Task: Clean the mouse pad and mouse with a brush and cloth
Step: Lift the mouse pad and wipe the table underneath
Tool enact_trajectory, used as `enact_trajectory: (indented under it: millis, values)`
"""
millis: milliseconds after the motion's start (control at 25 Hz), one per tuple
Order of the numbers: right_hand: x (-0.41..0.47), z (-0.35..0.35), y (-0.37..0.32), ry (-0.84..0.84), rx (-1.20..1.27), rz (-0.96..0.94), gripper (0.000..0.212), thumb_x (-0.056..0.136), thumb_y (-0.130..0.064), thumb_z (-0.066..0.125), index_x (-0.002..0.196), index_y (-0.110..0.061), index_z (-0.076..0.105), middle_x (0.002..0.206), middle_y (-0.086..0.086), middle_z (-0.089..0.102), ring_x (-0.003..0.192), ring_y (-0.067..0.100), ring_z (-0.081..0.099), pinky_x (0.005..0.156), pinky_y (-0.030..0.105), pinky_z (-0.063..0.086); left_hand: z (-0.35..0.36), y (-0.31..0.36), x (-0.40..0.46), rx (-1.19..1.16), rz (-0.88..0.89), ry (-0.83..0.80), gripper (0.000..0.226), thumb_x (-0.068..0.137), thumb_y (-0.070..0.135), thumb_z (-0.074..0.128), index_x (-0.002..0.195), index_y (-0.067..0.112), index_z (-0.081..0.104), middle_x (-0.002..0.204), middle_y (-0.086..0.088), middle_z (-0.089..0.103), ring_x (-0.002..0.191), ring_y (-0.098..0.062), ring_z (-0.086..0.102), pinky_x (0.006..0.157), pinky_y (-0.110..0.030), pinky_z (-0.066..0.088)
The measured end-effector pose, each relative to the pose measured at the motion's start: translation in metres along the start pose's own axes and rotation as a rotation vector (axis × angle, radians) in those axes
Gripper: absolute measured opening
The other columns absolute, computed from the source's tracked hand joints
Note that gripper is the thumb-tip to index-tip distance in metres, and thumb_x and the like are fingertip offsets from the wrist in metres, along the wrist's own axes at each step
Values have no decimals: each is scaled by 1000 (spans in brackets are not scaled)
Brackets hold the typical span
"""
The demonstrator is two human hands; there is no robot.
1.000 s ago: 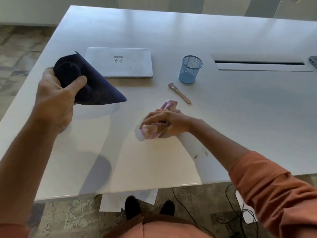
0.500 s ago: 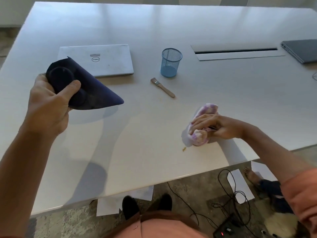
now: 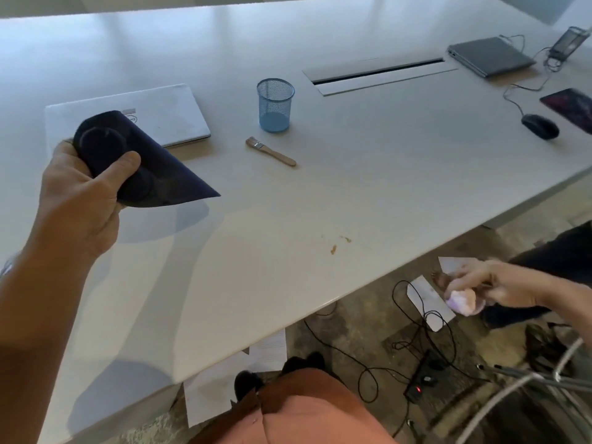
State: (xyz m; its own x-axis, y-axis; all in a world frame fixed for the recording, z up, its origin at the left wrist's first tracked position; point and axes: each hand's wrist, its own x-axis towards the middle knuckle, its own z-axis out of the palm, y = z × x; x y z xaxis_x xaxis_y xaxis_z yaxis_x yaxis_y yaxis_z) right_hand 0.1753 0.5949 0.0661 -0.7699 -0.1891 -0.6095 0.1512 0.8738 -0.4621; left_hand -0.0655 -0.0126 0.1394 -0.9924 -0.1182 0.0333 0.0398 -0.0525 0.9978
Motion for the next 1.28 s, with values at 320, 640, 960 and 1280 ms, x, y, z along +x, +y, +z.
enact_trajectory:
  millis: [320,640,960,1280]
  values:
    - [-29,-75,-87,459,227,-201,39,95,-8,65,127,-26,77,140,-3,69,139,24,59,117,45,44,-10,-5,1,-10,-6,-6,45,91,17,80,128,22,54,134,-6,66,117,-14,70,93,-42,62]
    - [203,-30,-294,333,-142,-673,49,93,3,62,137,-18,71,135,5,65,121,16,63,100,45,57,-26,11,-36,-16,-8,118,58,93,12,78,142,7,49,136,-12,65,117,-18,71,90,-40,63]
    - [169,-6,-217,131,-269,-735,46,101,-6,64,142,-28,66,141,-12,64,128,21,56,114,56,37,-19,-1,-59,10,-44,108,55,93,10,77,141,6,49,137,-18,64,120,-23,69,96,-42,60]
    - [51,-6,-84,3,-165,-406,50,99,-9,65,123,-51,72,140,-17,62,136,16,49,118,43,36,-1,-9,-48,-22,-56,46,58,94,10,76,143,3,47,138,-16,64,121,-21,69,97,-43,60]
